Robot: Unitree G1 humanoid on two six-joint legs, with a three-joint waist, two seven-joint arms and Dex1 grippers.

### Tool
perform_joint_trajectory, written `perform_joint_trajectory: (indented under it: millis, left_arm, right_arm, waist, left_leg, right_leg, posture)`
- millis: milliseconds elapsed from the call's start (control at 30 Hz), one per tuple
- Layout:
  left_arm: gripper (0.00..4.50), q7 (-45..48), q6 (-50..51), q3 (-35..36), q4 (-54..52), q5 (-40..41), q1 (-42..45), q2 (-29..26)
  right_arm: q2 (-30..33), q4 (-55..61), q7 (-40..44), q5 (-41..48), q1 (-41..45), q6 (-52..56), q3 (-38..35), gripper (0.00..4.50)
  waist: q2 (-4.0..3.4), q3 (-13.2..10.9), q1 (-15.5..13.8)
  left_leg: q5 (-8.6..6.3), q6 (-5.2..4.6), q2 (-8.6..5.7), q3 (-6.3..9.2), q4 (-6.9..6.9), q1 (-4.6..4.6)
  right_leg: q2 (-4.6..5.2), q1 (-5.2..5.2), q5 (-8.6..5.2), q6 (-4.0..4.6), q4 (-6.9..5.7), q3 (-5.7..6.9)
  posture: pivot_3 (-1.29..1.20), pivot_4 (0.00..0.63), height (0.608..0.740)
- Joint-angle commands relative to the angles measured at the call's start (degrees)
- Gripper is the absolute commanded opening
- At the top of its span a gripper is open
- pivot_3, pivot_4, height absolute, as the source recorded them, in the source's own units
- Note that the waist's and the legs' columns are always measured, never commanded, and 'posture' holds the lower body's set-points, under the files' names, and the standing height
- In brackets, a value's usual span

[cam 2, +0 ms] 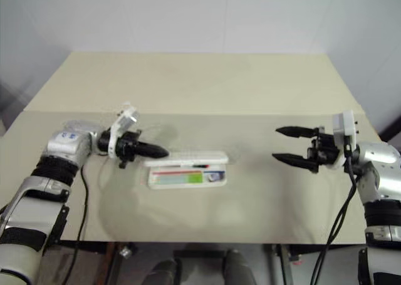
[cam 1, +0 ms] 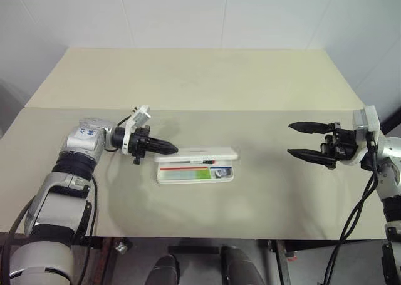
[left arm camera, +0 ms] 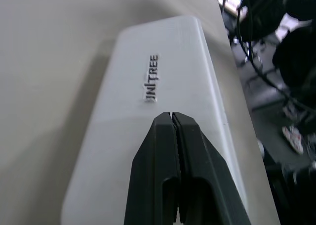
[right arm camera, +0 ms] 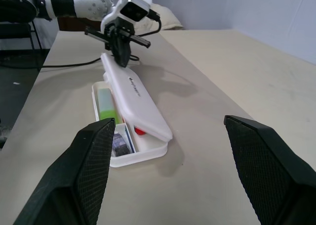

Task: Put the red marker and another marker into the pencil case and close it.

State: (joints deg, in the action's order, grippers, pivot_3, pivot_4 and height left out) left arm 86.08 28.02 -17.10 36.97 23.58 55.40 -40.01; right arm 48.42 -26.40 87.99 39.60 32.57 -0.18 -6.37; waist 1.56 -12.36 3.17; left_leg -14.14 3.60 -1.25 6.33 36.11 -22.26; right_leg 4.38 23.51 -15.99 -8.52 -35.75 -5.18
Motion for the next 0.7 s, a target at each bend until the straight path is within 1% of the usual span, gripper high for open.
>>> perform_joint_trajectory:
  millis: [33, 133, 233, 367, 533, 700]
  left_arm:
    - [0.02, 6.4, -1.4, -3.9, -6.1, 2.5, -0.3, -2.6]
    - [0.02, 6.4, -3.9, -6.7, -6.5, 0.7, -0.3, -3.1]
    - [0.02, 6.4, -8.2, -8.6, -3.9, -3.3, 0.5, -2.3]
    - [0.02, 5.2, -14.8, -9.4, 0.6, -10.2, 1.7, -0.7]
    - [0.02, 6.4, -20.4, -10.9, 5.1, -15.1, 3.2, 0.5]
    - [0.02, 4.8, -28.3, -12.9, 10.6, -21.3, 4.7, 2.3]
  right_arm:
    - [0.3, -0.3, 4.5, 0.3, 1.1, -0.7, -0.4, 4.5]
    - [-0.4, -0.2, 4.5, -0.3, 0.7, -1.2, -0.3, 4.5]
    - [-1.3, -0.3, 4.5, -1.1, 0.8, -1.4, -0.6, 4.5]
    - [-1.9, 0.0, 4.5, -1.8, 0.7, -1.2, -1.1, 4.5]
    - [-2.4, 0.1, 4.5, -2.4, 0.4, -1.1, -1.5, 4.5]
    - [-2.8, 0.2, 4.5, -2.8, 0.7, -0.9, -1.6, 4.5]
  waist:
    - [-0.01, 0.0, 0.0]
    - [-0.01, 0.0, 0.0]
    - [-0.01, 0.0, 0.1]
    - [-0.01, 0.0, 0.0]
    - [-0.02, 0.0, -0.1]
    - [-0.03, 0.0, -0.1]
  left_leg:
    - [0.0, 0.0, 0.0, 0.0, 0.0, 0.0]
    - [0.0, 0.0, 0.0, -0.01, -0.02, 0.03]
    - [0.0, 0.0, -0.01, -0.01, -0.02, 0.02]
    - [0.0, 0.0, -0.01, -0.02, -0.02, 0.02]
    - [0.0, 0.0, -0.02, -0.02, 0.0, 0.04]
    - [0.01, -0.02, -0.02, -0.02, 0.03, 0.16]
  right_leg:
    - [0.0, 0.0, 0.0, 0.0, 0.0, -0.01]
    - [0.0, -0.01, -0.01, 0.01, 0.0, -0.02]
    - [-0.01, -0.01, -0.01, 0.02, 0.02, -0.02]
    - [-0.01, 0.0, -0.01, 0.02, 0.02, -0.01]
    - [-0.01, -0.04, -0.01, 0.02, 0.03, -0.01]
    - [0.0, -0.16, -0.01, 0.02, 0.02, -0.01]
  posture:
    - [0.0, 0.15, 0.74]
    - [0.0, 0.15, 0.74]
    - [0.0, 0.15, 0.74]
    - [0.0, 0.15, 0.74]
    - [0.0, 0.15, 0.74]
    - [0.0, 0.15, 0.74]
